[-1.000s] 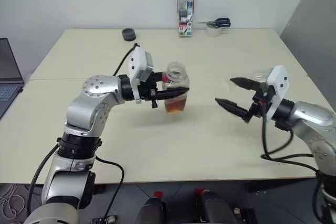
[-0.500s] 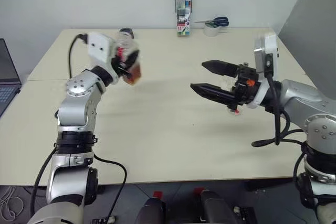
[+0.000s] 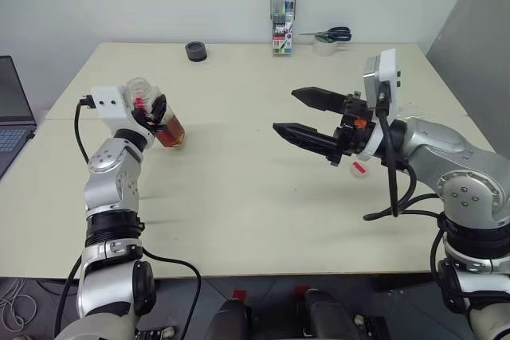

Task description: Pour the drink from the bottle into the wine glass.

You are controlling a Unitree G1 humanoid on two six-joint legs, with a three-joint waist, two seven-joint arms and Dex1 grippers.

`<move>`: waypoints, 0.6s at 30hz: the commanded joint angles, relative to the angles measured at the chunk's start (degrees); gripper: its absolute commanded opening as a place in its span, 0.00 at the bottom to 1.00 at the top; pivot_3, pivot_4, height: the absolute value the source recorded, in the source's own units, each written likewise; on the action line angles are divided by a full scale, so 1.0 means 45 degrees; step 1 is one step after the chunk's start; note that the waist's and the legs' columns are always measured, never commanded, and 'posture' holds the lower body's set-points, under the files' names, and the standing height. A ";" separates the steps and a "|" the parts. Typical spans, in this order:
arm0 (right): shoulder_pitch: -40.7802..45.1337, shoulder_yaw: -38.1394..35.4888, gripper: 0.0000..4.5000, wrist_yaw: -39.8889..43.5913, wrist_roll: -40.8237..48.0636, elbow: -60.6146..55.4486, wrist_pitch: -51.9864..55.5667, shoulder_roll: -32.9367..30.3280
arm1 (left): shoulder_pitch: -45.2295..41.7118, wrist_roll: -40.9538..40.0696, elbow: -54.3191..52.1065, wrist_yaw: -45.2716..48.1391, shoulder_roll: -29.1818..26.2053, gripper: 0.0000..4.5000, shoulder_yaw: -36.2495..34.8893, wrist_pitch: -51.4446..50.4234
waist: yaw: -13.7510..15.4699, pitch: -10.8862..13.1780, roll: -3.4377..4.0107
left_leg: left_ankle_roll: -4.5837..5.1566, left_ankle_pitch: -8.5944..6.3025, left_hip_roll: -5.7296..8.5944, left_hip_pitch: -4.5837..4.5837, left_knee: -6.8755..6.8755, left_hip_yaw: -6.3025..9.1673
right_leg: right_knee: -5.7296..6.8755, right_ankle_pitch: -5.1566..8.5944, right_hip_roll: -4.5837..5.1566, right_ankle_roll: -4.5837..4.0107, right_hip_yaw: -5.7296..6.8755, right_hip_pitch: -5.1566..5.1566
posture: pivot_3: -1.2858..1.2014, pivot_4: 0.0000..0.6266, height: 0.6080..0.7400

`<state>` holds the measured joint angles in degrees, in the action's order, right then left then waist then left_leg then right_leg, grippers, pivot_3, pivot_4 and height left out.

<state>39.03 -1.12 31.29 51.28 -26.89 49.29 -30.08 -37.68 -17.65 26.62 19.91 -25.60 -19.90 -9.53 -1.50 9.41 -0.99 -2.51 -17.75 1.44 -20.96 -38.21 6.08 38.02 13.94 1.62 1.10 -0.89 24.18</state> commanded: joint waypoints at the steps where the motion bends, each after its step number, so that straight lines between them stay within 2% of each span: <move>1: 0.0303 -0.0194 0.99 -0.0046 0.0027 -0.0289 -0.0210 0.0110 | -0.0672 0.0066 0.0804 0.0411 -0.0493 0.41 -0.0112 0.0796 | -0.0010 0.0000 -0.0001 | 0.0000 0.0000 0.0000 0.0001 0.0001 0.0000 | 0.0001 0.0000 0.0000 0.0000 0.0000 0.0000 | 0.52 0.24 1.00; 14: 0.0290 -0.0156 0.99 -0.0272 -0.0219 -0.0289 -0.0176 0.0354 | -0.1158 0.0756 0.2794 0.0759 -0.0402 0.41 0.0605 0.2075 | -0.0021 -0.0002 -0.0003 | 0.0000 0.0000 0.0001 0.0002 0.0002 0.0002 | 0.0005 0.0000 0.0001 -0.0001 0.0000 0.0001 | 0.52 0.24 1.00; 18: 0.0289 -0.0156 1.00 -0.0346 -0.0227 -0.0276 -0.0184 0.0374 | -0.0984 0.0729 0.2710 0.0731 -0.0393 0.69 0.0584 0.2070 | -0.0022 -0.0002 -0.0003 | 0.0001 0.0000 0.0001 0.0004 0.0002 0.0002 | 0.0007 0.0000 0.0001 0.0000 0.0000 0.0001 | 0.52 0.24 1.00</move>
<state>39.47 -1.07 29.85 50.35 -26.83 49.29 -28.61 -41.58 -14.48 39.61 23.17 -26.84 -17.06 -0.88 -1.60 9.40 -1.00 -2.50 -17.75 1.44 -20.93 -38.20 6.08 38.06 13.94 1.62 1.10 -0.89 24.19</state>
